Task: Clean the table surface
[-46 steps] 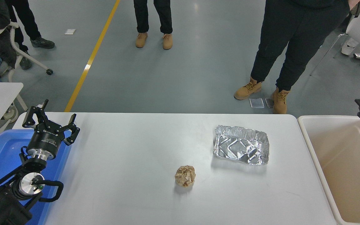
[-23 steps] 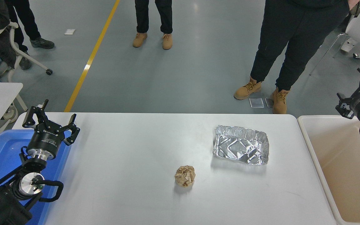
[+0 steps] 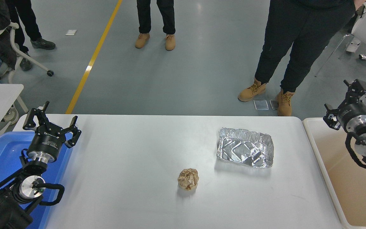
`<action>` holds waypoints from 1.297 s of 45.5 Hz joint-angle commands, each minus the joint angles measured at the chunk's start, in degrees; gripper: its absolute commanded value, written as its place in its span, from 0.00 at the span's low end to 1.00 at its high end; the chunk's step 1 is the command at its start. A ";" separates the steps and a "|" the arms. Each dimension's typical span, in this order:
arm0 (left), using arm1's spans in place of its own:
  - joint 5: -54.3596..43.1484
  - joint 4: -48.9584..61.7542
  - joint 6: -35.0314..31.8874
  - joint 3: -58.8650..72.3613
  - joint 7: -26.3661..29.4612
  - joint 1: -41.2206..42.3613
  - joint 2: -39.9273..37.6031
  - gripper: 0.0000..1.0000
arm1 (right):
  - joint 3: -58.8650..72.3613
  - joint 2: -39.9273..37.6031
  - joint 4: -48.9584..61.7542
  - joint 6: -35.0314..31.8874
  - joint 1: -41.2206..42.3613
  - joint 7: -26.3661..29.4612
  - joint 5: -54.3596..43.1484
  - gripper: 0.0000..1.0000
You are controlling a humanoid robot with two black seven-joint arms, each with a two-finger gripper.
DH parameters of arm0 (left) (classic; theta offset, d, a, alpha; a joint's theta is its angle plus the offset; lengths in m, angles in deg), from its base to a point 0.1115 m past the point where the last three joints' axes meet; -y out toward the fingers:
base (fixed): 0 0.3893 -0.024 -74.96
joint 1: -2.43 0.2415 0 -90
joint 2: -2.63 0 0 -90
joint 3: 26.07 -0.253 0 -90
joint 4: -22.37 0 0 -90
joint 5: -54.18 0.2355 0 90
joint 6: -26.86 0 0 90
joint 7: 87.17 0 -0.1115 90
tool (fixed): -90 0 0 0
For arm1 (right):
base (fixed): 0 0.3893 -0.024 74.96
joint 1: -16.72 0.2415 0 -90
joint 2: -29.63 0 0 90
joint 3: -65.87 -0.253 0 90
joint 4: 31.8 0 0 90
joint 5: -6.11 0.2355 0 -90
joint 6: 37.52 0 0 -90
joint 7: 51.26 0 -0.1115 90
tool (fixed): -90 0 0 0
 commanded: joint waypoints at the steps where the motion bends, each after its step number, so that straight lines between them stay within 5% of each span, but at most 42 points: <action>1: 0.00 0.00 0.00 0.00 0.00 0.06 0.00 0.99 | -0.07 1.99 0.05 0.07 -1.39 -1.04 -0.03 0.99; 46: 0.00 0.00 0.00 0.00 0.00 -0.03 0.00 0.99 | 1.25 -2.31 -0.38 -0.98 0.99 -1.13 -5.65 0.99; 59: 0.00 0.00 0.00 0.00 0.00 0.06 0.00 0.99 | 7.48 -3.01 -0.82 -1.68 2.22 -1.04 -36.75 0.99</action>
